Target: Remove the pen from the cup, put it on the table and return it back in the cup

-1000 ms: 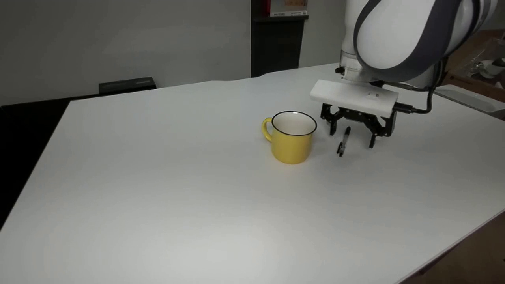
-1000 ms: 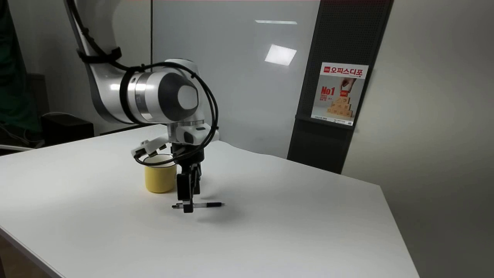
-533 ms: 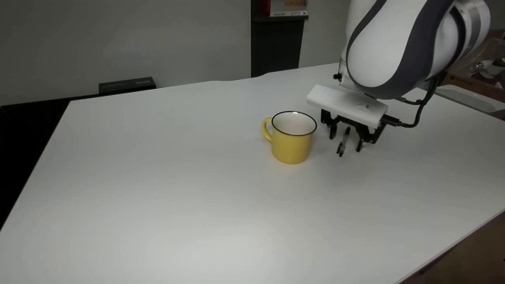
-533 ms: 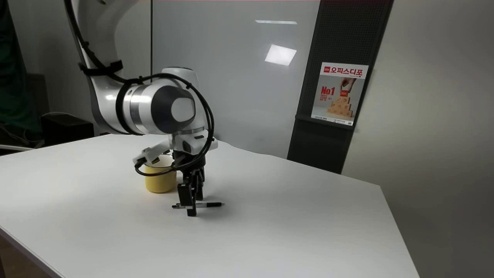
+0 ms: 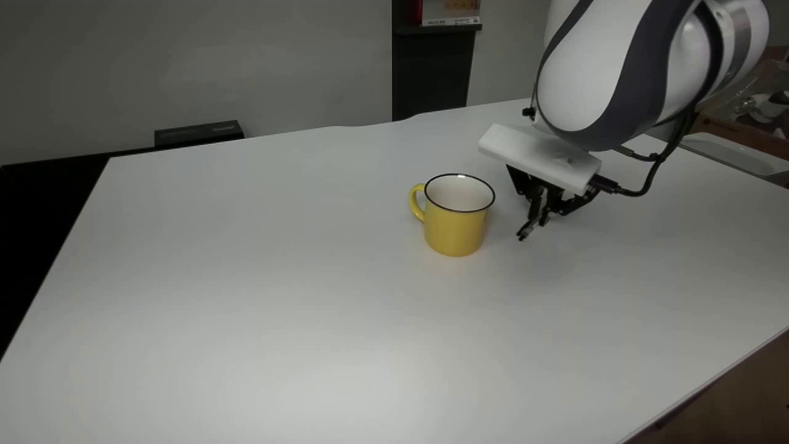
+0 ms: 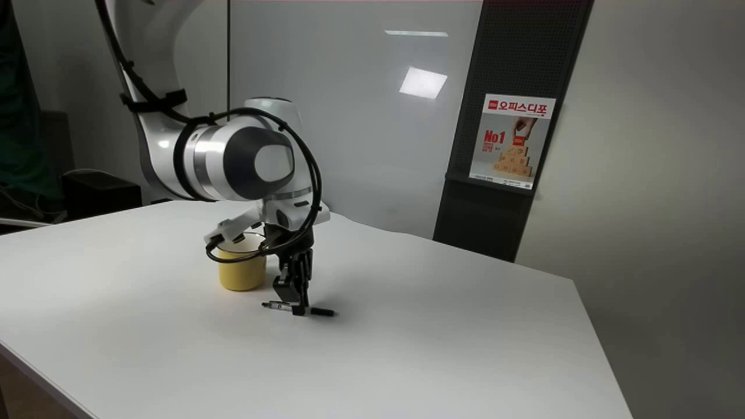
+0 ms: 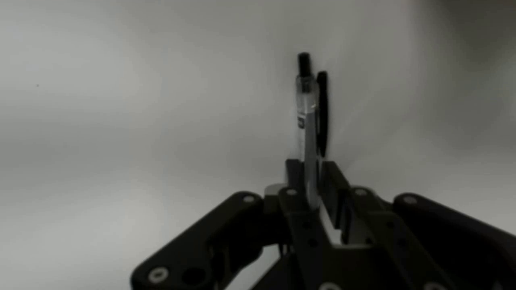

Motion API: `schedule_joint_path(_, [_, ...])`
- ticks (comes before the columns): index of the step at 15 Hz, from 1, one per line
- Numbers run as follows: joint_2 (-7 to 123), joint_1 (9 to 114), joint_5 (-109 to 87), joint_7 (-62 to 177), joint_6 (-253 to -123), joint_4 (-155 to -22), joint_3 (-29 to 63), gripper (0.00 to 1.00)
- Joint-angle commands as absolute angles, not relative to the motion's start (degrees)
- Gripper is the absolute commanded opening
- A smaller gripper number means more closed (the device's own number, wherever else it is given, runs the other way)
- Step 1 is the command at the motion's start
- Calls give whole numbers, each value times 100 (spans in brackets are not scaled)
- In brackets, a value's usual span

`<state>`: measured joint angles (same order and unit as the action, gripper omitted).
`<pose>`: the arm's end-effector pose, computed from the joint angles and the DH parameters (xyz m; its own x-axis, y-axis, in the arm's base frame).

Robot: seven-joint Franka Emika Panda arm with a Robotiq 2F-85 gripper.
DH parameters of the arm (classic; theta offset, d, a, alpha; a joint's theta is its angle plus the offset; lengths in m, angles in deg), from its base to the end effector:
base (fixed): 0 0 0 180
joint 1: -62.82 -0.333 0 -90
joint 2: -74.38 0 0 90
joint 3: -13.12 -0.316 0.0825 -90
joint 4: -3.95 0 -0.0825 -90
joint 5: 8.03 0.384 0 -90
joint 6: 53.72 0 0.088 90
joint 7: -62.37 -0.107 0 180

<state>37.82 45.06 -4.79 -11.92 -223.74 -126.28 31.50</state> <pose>0.5242 -0.0230 0.0987 0.2636 -0.9455 0.1913 -0.9604 -0.2757 -0.0394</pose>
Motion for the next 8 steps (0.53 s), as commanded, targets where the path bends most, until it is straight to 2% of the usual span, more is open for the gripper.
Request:
schedule_joint_path(1, [3703, 4419, -332, -1222, -22530, -12644, 3211, 0])
schedule_joint_path(2, [3746, 4396, -341, -1211, -22549, -12662, 3238, 3])
schedule_joint_path(8, [4425, 4043, -509, -879, -22720, -12830, 3617, 3])
